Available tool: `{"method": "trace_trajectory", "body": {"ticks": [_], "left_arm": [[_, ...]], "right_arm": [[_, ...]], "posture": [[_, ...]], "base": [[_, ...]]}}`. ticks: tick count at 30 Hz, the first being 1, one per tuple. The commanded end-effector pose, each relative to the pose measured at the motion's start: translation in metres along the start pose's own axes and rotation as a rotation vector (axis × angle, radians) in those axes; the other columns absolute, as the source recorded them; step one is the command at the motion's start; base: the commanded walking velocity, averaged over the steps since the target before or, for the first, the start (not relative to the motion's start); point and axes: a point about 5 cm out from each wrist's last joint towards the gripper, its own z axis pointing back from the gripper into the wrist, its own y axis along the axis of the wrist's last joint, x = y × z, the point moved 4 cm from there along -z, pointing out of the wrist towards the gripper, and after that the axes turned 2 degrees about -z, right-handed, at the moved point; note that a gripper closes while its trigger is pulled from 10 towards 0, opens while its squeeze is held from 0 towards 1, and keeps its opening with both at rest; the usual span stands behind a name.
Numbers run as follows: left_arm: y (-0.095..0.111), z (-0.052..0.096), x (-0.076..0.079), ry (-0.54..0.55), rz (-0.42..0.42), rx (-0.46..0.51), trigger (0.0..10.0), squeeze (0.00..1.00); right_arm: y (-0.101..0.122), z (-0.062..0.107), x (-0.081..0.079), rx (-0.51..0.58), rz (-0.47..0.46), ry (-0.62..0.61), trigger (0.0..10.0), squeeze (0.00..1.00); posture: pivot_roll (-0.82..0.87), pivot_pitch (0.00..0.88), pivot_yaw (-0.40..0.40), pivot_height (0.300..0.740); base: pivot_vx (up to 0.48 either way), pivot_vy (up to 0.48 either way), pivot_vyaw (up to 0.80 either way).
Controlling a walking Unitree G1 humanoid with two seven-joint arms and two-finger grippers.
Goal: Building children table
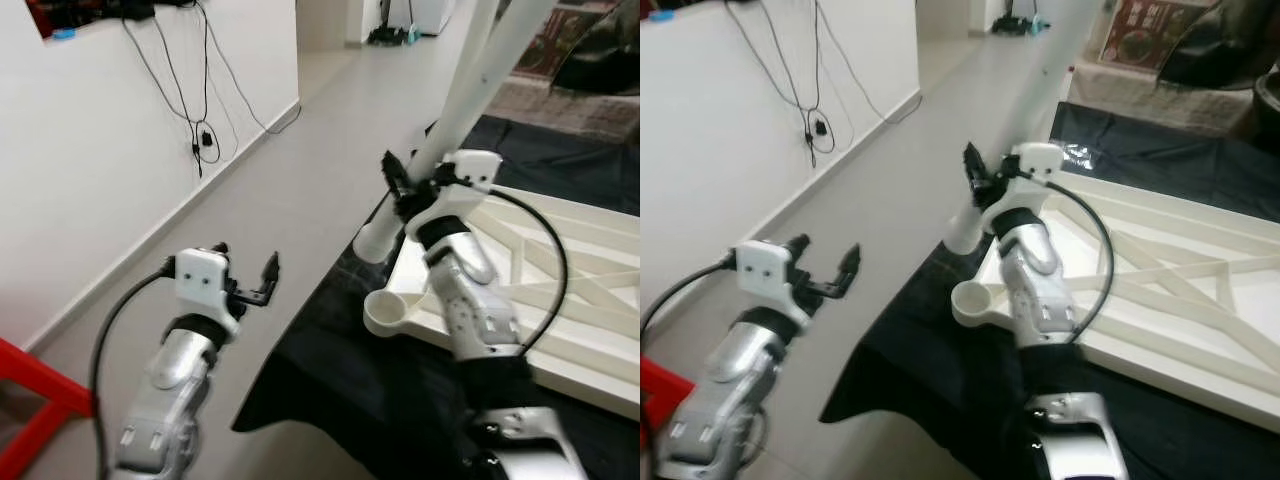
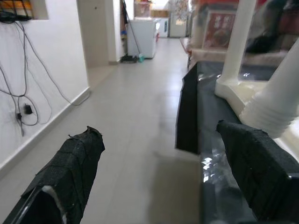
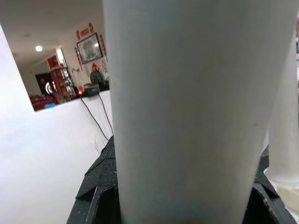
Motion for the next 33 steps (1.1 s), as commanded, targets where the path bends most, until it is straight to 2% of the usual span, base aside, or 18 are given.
{"method": "trace_trajectory", "body": {"ticks": [1, 12, 15, 26, 33], "left_arm": [[-0.0072, 0.0046, -0.0091, 0.027, -0.018, -0.026, 10.0, 0.00], [-0.0092, 0.0068, -0.0108, 0.038, -0.013, -0.031, 10.0, 0.00], [-0.0084, 0.0062, -0.0122, 0.054, -0.037, -0.028, 10.0, 0.00], [-0.0069, 0.0048, -0.0168, 0.070, -0.045, -0.013, 10.0, 0.00], [-0.0092, 0.0061, -0.0140, 0.055, -0.064, -0.017, 10.0, 0.00]], "right_arm": [[0.0035, -0.0043, -0.0112, 0.022, -0.002, 0.033, 10.0, 0.00], [0.0069, -0.0068, -0.0073, 0.033, 0.010, 0.028, 10.0, 0.00], [0.0071, -0.0066, -0.0067, 0.034, 0.010, 0.027, 10.0, 0.00], [0.0018, -0.0042, -0.0116, 0.023, 0.003, 0.037, 10.0, 0.00], [-0.0012, -0.0022, -0.0133, 0.018, 0.001, 0.040, 10.0, 0.00]], "posture": [[0.11, 0.068, -0.026, 0.740], [0.11, 0.065, -0.026, 0.740], [0.10, 0.062, -0.025, 0.740], [0.10, 0.051, -0.023, 0.740], [0.10, 0.044, -0.023, 0.740]], "base": [[0.000, 0.000, 0.00], [0.000, 0.000, 0.00], [0.000, 0.000, 0.00], [0.000, 0.000, 0.00], [0.263, 0.000, 0.00]]}}
